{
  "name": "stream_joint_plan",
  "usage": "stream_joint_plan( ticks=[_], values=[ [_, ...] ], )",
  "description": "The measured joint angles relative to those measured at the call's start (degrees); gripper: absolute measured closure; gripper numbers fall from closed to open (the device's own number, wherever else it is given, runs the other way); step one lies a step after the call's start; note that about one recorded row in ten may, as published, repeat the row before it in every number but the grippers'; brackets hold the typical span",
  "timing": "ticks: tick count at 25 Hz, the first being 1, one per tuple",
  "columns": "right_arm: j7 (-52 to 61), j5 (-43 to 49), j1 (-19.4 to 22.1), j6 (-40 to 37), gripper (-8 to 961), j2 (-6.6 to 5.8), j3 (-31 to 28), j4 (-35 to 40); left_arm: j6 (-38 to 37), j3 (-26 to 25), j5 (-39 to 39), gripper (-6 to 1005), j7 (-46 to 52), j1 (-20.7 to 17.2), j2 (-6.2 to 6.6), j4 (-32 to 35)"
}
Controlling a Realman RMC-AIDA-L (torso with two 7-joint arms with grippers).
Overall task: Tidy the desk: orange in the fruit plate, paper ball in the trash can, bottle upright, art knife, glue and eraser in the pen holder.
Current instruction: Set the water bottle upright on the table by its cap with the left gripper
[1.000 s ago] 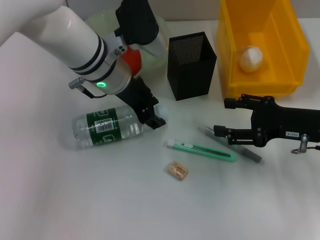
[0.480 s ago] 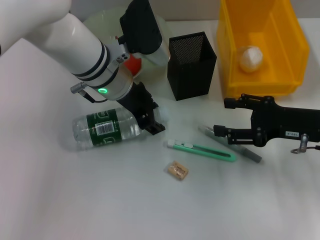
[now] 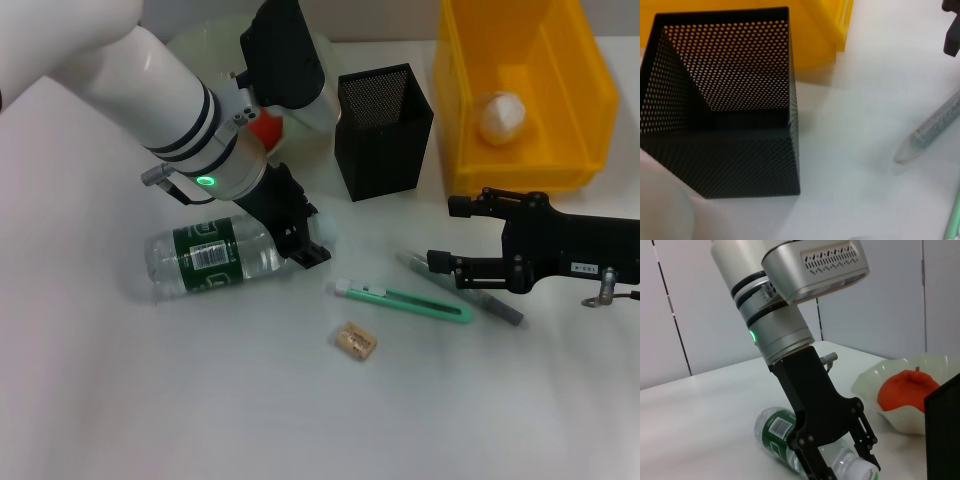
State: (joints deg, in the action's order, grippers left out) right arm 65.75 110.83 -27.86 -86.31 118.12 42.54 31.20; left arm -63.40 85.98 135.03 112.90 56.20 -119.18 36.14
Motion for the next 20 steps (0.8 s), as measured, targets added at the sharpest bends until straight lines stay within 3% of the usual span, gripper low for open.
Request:
stream_joint_plan(
  ticks=[3, 11, 20],
  values=[
    [0.00, 0.00, 0.00, 0.00, 139, 0.00, 0.00, 0.00, -0.04, 0.31, 0.01, 412, 0.47, -0.23, 0.00, 0.78],
    [0.00, 0.00, 0.00, 0.00, 139, 0.00, 0.00, 0.00, -0.23, 0.33, 0.06, 559, 1.22, -0.58, 0.00, 1.63],
    [0.00, 0.00, 0.18, 0.00, 139, 0.00, 0.00, 0.00, -0.57, 0.32, 0.04, 554, 1.22, -0.59, 0.00, 1.87]
  ],
)
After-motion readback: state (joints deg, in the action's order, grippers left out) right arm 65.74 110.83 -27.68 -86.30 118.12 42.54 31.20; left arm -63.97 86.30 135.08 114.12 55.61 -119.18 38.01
